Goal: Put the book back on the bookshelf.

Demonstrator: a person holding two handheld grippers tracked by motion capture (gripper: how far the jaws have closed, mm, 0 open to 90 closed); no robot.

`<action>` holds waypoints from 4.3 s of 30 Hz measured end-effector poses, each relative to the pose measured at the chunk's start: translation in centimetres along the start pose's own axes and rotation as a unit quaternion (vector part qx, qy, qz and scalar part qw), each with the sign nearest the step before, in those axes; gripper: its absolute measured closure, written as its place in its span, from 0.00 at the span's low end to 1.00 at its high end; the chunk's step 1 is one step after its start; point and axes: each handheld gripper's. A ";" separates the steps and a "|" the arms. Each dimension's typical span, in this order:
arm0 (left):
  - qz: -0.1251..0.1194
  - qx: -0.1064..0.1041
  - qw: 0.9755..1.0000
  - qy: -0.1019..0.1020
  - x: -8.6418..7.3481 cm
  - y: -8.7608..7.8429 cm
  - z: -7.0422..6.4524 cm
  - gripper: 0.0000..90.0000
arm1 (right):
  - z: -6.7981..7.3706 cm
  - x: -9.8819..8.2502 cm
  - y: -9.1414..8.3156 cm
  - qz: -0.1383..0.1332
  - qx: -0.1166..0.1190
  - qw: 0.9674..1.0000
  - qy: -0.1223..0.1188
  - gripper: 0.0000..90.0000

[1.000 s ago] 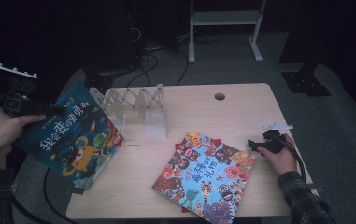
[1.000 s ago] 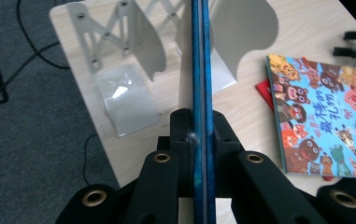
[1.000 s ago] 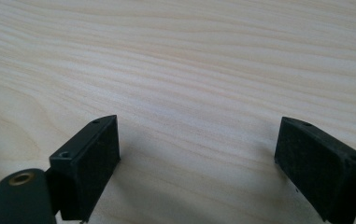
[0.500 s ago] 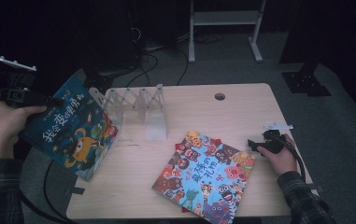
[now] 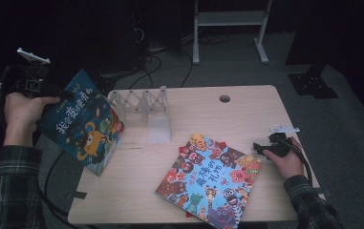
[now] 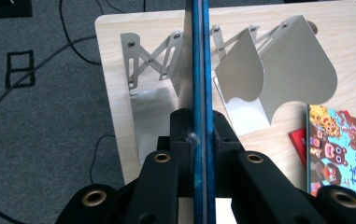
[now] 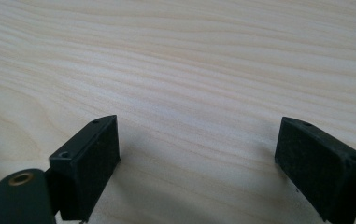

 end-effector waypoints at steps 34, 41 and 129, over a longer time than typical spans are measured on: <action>-0.005 0.007 0.997 -0.081 4.3 2.7 2.3 0.91 | 0.0 0.0 0.0 0.000 0.000 1.000 0.000 0.14; -0.016 0.006 0.998 -0.068 4.4 2.5 2.2 0.88 | 0.1 0.0 0.0 0.003 0.002 1.000 0.002 0.14; -0.120 -0.006 0.991 0.063 -1.0 5.6 -4.8 0.42 | 0.1 0.0 0.0 0.001 0.001 1.000 0.000 0.13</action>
Point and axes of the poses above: each handheld gripper's, and its own axes: y roughly forward along the jaws, x roughly out of its top, z roughly to its left, and after that the axes turned 13 degrees about z, right-handed
